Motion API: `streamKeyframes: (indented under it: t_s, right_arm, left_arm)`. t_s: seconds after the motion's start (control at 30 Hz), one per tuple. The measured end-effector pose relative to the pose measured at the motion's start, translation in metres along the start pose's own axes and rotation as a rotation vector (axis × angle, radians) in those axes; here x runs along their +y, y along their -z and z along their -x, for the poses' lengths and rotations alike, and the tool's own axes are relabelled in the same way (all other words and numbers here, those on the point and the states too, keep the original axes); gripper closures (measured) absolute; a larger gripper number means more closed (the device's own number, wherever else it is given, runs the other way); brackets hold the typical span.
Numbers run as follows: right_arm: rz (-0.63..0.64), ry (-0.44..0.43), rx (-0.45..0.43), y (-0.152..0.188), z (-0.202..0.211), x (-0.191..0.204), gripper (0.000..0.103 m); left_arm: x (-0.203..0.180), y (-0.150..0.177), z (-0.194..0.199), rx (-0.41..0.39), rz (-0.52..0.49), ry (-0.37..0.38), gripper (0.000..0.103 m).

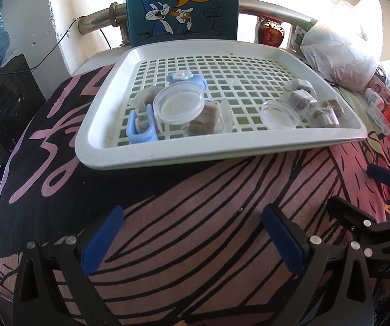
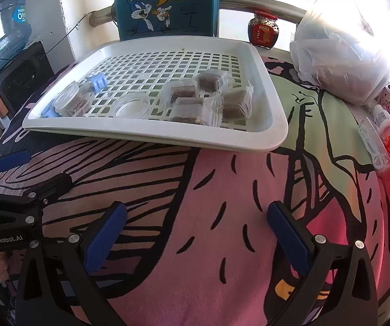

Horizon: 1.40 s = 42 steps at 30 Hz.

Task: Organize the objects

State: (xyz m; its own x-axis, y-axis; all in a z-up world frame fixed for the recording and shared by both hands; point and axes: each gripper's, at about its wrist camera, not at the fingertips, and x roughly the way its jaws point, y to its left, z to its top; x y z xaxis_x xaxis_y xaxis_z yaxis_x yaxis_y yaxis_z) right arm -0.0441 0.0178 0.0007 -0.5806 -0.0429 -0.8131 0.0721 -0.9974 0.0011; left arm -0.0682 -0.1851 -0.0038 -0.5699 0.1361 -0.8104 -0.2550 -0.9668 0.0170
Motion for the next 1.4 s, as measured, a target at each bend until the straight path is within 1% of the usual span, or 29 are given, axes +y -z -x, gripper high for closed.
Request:
streamKeyframes:
  t_s: [0.37, 1.4]
  right_arm:
    - [0.011, -0.005, -0.001, 0.006, 0.005, 0.008, 0.000]
    - [0.017, -0.015, -0.001, 0.010, 0.009, 0.014, 0.000]
  left_arm:
    - [0.000, 0.002, 0.001, 0.000, 0.000, -0.002, 0.000]
    - [-0.002, 0.005, 0.004, -0.001, -0.001, -0.001, 0.000]
